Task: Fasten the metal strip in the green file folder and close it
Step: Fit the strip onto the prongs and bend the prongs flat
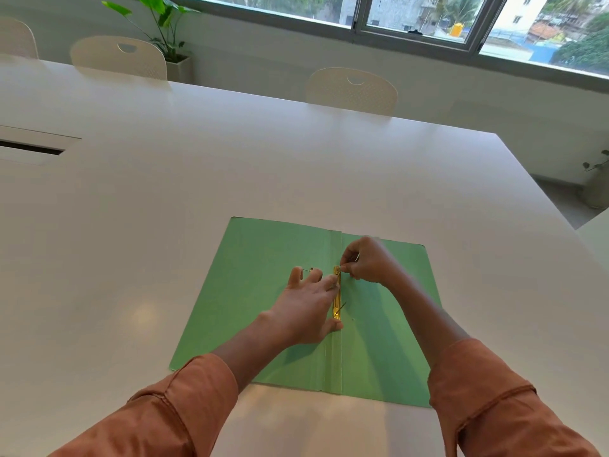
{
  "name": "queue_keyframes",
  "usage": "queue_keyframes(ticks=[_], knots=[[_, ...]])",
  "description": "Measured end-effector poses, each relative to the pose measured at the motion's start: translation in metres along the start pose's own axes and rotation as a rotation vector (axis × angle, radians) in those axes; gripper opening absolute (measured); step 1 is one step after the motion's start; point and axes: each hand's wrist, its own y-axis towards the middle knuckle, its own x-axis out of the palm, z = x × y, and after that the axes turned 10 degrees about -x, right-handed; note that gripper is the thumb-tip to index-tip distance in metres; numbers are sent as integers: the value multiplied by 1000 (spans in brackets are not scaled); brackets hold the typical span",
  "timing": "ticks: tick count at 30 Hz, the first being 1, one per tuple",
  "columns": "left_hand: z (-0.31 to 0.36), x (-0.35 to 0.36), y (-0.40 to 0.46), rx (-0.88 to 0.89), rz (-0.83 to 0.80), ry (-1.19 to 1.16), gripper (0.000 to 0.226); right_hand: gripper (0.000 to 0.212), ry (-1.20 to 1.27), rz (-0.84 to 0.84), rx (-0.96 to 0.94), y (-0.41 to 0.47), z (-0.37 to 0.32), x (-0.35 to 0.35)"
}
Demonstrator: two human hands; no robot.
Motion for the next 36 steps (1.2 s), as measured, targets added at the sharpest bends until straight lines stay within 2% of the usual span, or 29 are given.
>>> queue_keyframes(ticks=[18,26,32,36], knots=[[3,-10,1,-6,-46,9,73,17,-415,-101,-245,9,-16,4],[7,-17,1,-15,-73,4,66,16,-577,-219,-345,11,-29,1],[7,-17,2,-14,-74,15,70,18,-523,-261,-265,24,-37,-5],[6,-16,2,-11,-85,18,77,8,-304,-322,-55,37,-38,-12]])
